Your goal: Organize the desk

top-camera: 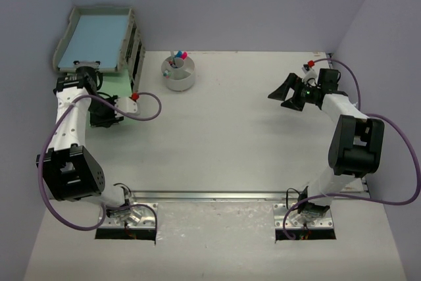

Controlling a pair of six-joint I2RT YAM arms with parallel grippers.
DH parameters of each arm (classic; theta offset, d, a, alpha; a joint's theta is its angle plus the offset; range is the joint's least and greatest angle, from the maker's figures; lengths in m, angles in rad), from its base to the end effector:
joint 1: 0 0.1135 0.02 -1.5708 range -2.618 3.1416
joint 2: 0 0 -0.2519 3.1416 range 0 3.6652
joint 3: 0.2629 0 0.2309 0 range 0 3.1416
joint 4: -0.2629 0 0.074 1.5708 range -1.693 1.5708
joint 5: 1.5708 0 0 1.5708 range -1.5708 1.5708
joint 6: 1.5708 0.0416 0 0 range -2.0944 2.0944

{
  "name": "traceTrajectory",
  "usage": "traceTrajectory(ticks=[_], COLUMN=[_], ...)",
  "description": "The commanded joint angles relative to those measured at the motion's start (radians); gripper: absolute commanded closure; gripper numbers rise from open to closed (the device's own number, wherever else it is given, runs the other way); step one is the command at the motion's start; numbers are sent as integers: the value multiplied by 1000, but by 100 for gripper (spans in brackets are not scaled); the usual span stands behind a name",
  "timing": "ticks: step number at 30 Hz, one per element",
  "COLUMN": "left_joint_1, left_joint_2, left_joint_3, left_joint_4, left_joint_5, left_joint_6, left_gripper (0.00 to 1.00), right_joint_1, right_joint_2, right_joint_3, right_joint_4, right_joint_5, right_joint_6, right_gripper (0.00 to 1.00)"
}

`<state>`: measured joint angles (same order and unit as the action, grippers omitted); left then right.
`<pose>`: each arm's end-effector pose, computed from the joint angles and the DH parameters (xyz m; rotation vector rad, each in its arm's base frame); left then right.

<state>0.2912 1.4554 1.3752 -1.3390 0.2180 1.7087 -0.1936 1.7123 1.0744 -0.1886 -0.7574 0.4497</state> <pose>0.2280 0.0590 0.2924 1.8906 2.1684 0.0137 0.3401 -0.0376 0.2016 0.3895 2.3028 1.0258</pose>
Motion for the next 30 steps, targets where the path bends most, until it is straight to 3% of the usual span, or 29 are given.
traceTrajectory(ticks=[1,10,30], left_joint_1=[59,159,199], left_joint_2=[-15,26,205], left_joint_3=[5,34,167], left_joint_4=[21,20,20], left_joint_5=[41,98,41], left_joint_6=[121,299,484], left_gripper=[100,100,100], right_joint_1=[3,11,31], right_joint_2=[1,-4,-31], right_joint_3=[41,44,42], right_joint_4=[23,23,18], right_joint_5=[10,12,41], right_joint_6=[10,15,24], right_gripper=[6,6,6])
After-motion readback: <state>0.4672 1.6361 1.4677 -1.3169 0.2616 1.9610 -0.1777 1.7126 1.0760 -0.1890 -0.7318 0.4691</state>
